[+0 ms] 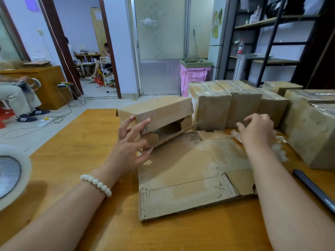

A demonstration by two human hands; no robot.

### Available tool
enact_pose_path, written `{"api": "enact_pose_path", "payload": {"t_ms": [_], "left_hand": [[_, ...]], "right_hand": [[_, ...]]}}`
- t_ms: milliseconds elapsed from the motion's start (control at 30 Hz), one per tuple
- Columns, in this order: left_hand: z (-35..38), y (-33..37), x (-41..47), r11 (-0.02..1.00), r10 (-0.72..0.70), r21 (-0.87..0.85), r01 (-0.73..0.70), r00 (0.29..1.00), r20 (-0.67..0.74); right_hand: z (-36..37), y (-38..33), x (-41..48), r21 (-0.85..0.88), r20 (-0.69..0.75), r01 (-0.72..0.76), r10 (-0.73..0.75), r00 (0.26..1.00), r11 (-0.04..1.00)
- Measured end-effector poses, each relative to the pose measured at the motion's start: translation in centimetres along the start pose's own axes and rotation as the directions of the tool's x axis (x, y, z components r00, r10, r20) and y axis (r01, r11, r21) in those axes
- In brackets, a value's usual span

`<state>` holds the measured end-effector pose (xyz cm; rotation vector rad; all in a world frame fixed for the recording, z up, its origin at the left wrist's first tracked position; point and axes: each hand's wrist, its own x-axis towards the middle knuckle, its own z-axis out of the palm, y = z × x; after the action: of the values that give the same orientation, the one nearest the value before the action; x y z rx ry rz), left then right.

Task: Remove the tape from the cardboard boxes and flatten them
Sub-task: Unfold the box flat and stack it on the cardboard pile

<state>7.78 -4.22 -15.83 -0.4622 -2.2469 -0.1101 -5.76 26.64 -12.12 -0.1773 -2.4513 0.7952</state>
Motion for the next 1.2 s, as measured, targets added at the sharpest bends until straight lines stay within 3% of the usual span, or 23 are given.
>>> {"api": "enact_pose_path", "payload": {"t_ms": [133,200,233,267,300,367,400,433,567,633,733,800,833,867,900,933,967,1000,1067,1133,1200], "left_hand": [[0.1,0.1,0.0,1.000,0.003,-0.017,-0.003,1.000,-0.012],[0.1,0.1,0.0,1.000,0.002,-0.016,-0.003,1.000,-0.010],[0.2,0.0,0.0,1.000,0.002,-0.016,-0.002,1.000,-0.008],[0.2,0.0,-0.1,1.000,0.002,-0.016,-0.002,1.000,-0.006],[0.3,0.0,-0.1,1.000,0.002,-0.015,-0.002,1.000,-0.003],[0.4,0.0,-0.1,1.000,0.005,-0.018,-0.005,1.000,-0.003],[0.4,0.0,-0.1,1.000,0.006,-0.021,-0.006,1.000,-0.005],[0.4,0.0,0.0,1.000,0.006,-0.021,-0.006,1.000,-0.008],[0.5,0.0,-0.1,1.000,0.007,-0.023,-0.007,1.000,-0.011],[0.5,0.0,-0.1,1.000,0.011,-0.020,-0.012,1.000,-0.009],[0.6,0.0,-0.1,1.000,0.009,-0.028,-0.010,1.000,-0.012],[0.6,0.1,0.0,1.000,0.011,-0.028,-0.011,1.000,-0.013],[0.6,0.1,0.0,1.000,0.011,-0.028,-0.011,1.000,-0.014],[0.6,0.0,-0.1,1.000,0.009,-0.029,-0.010,1.000,-0.015],[0.6,0.1,-0.1,1.000,0.007,-0.029,-0.008,1.000,-0.016],[0.5,0.1,-0.1,1.000,0.007,-0.028,-0.007,1.000,-0.016],[0.5,0.1,0.0,1.000,0.008,-0.027,-0.009,1.000,-0.013],[0.5,0.1,0.0,1.000,0.013,-0.026,-0.013,1.000,-0.009],[0.5,0.0,0.0,0.999,0.019,-0.026,-0.019,1.000,-0.004],[0.5,-0.1,0.0,0.999,0.016,-0.031,-0.016,1.000,-0.002],[0.5,0.0,0.0,0.999,0.012,-0.036,-0.012,1.000,-0.002]], "right_hand": [[-0.2,-0.1,-0.2,0.134,-0.179,0.257,-0.232,0.956,0.957],[-0.5,-0.5,-0.6,0.300,-0.143,0.338,-0.308,0.941,0.892],[-0.7,-0.9,-0.8,0.440,-0.062,0.301,-0.306,0.950,0.846],[-1.1,-1.4,-1.0,0.615,0.035,0.199,-0.278,0.960,0.763],[-1.6,-1.9,-1.1,0.786,0.126,0.050,-0.239,0.963,0.616],[-2.4,-2.4,-1.1,0.941,0.293,-0.257,-0.150,0.944,0.220],[-2.8,-2.5,-1.0,0.931,0.365,-0.362,-0.122,0.923,0.048],[-3.0,-2.6,-1.0,0.904,0.417,-0.424,-0.104,0.903,-0.061],[-2.6,-2.3,-1.1,0.762,0.547,-0.554,-0.127,0.828,-0.336],[-2.1,-1.7,-1.1,0.630,0.570,-0.592,-0.219,0.792,-0.502],[-1.5,-1.1,-1.1,0.412,0.520,-0.686,-0.463,0.718,-0.599],[-1.7,-0.8,-0.6,0.276,0.494,-0.812,-0.649,0.579,-0.515],[-2.2,-0.9,-0.4,0.348,0.507,-0.851,-0.685,0.524,-0.394],[-2.9,-1.3,-0.5,0.507,0.546,-0.838,-0.676,0.495,-0.204],[-3.3,-1.7,-0.7,0.658,0.630,-0.748,-0.605,0.486,0.084],[-3.4,-2.2,-1.0,0.700,0.710,-0.573,-0.504,0.492,0.426],[-3.5,-2.8,-1.6,0.586,0.786,-0.375,-0.391,0.479,0.718],[-3.2,-3.2,-2.1,0.405,0.838,-0.199,-0.275,0.471,0.892],[-2.1,-3.7,-2.9,0.121,0.814,0.031,-0.117,0.569,0.992],[-1.4,-3.6,-2.9,0.050,0.693,0.082,-0.093,0.714,0.995],[-1.1,-3.3,-2.2,0.013,0.590,0.088,-0.078,0.804,0.996]]}}
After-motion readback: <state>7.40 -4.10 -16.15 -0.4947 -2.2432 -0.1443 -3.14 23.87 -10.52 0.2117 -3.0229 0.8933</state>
